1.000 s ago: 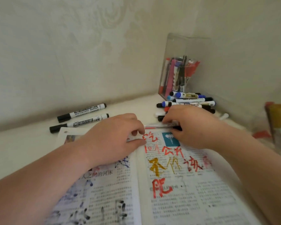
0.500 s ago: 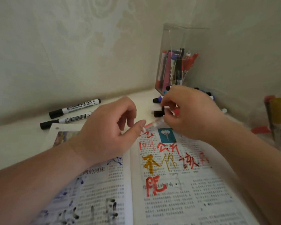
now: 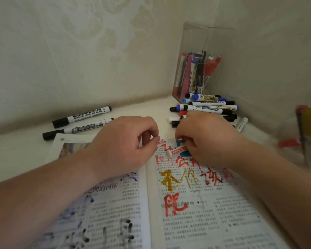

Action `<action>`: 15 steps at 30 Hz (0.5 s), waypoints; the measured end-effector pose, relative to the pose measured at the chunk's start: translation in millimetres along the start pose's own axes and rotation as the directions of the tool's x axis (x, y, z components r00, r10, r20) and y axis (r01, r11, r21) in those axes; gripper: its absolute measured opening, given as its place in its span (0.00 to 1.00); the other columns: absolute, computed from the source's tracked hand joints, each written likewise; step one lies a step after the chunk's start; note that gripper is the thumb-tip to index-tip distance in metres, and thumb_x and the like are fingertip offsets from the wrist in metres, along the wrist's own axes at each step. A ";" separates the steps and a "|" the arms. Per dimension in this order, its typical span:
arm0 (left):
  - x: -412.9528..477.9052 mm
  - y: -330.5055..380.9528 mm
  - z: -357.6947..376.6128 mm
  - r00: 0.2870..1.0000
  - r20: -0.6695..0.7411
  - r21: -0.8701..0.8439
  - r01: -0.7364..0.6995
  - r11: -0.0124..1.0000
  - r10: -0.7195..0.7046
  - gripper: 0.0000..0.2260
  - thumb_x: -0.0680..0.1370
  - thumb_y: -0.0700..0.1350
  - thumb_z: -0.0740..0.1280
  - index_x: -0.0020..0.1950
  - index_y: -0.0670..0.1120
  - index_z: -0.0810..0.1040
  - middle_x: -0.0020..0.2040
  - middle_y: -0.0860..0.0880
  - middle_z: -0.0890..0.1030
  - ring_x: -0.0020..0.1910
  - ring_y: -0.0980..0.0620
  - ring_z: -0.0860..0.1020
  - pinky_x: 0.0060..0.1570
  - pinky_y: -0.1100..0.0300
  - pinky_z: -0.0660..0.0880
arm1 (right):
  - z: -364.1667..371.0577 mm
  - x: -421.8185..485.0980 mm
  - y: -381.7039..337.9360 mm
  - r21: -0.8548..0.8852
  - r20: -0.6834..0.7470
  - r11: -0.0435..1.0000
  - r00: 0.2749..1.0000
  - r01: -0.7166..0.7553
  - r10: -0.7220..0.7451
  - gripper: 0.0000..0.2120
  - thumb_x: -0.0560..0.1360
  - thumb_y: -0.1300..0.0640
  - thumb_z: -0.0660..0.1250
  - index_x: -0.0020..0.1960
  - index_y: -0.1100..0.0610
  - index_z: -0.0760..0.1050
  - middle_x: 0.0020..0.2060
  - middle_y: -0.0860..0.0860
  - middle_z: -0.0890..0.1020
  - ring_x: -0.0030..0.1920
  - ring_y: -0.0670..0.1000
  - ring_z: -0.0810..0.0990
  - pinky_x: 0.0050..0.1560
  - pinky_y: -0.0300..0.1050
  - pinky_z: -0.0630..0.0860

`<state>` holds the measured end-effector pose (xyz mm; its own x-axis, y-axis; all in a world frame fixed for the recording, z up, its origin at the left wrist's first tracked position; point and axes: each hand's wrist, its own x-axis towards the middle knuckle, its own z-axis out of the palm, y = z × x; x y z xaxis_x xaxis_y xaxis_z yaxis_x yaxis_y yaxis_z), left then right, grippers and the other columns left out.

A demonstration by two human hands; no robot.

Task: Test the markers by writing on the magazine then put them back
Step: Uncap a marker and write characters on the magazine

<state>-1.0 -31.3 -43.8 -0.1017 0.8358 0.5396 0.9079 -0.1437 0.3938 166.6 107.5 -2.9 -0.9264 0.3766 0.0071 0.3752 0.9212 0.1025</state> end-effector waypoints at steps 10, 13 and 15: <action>-1.0 1.6 1.1 1.000 -0.011 -0.034 0.015 0.999 -0.015 0.02 0.74 0.50 0.69 0.42 0.55 0.79 0.33 0.59 0.78 0.35 0.57 0.77 0.33 0.63 0.70 | 3.3 -4.8 6.7 0.204 -0.272 0.973 0.961 0.111 -0.052 0.14 0.75 0.53 0.62 0.57 0.51 0.81 0.46 0.41 0.79 0.47 0.46 0.77 0.49 0.51 0.80; -0.5 1.1 0.5 0.999 -0.020 -0.030 0.037 0.999 -0.037 0.02 0.74 0.51 0.69 0.42 0.55 0.80 0.33 0.60 0.78 0.35 0.57 0.78 0.33 0.62 0.71 | -1.6 -11.0 11.7 0.186 0.010 0.978 0.995 0.096 -0.100 0.19 0.74 0.51 0.68 0.64 0.43 0.77 0.55 0.38 0.76 0.58 0.43 0.73 0.61 0.47 0.76; -0.1 1.3 0.7 0.999 -0.021 -0.026 0.044 0.999 -0.045 0.02 0.74 0.51 0.69 0.42 0.54 0.80 0.33 0.60 0.78 0.35 0.56 0.78 0.33 0.60 0.72 | -1.4 -11.4 13.0 0.156 0.067 0.983 0.992 0.093 -0.104 0.19 0.75 0.54 0.68 0.65 0.42 0.76 0.57 0.38 0.74 0.61 0.42 0.70 0.65 0.48 0.74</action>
<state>0.4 -31.2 -43.9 -0.1505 0.8303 0.5367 0.8915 -0.1207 0.4367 182.1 115.1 -0.2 -0.9562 0.2842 -0.0701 0.2881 0.9561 -0.0537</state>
